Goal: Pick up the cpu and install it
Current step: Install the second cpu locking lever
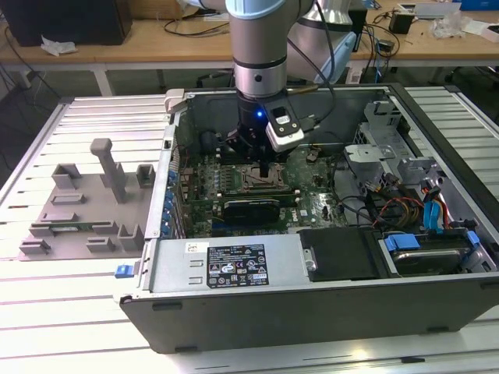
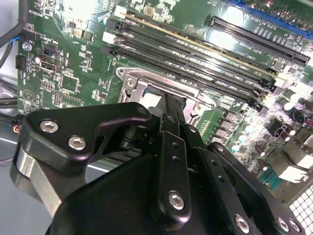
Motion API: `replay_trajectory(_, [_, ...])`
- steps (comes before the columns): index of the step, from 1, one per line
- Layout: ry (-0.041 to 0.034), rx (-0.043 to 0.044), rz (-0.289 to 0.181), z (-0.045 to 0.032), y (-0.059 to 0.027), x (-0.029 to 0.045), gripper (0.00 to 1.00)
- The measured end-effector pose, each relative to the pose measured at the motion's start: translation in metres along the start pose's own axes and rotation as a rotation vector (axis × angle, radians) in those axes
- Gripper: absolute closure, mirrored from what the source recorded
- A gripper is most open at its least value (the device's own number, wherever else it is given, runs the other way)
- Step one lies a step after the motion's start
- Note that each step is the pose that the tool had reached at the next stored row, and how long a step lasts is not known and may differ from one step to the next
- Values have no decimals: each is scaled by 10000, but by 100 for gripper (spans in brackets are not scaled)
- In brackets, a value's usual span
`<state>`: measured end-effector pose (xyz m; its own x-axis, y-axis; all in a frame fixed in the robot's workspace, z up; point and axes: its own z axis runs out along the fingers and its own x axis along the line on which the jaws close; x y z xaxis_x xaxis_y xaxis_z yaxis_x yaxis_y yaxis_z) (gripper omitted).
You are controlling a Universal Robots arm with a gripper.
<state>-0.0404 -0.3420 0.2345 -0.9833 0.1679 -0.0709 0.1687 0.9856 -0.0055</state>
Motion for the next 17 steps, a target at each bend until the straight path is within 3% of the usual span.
replay_trajectory(9, [-1, -4, -50, 2, -130, -21, 89])
replay_trajectory(13, [-5, -52, -759, 6, -141, -24, 89])
replay_trajectory(17, [-6, -58, -899, 12, -188, -29, 89])
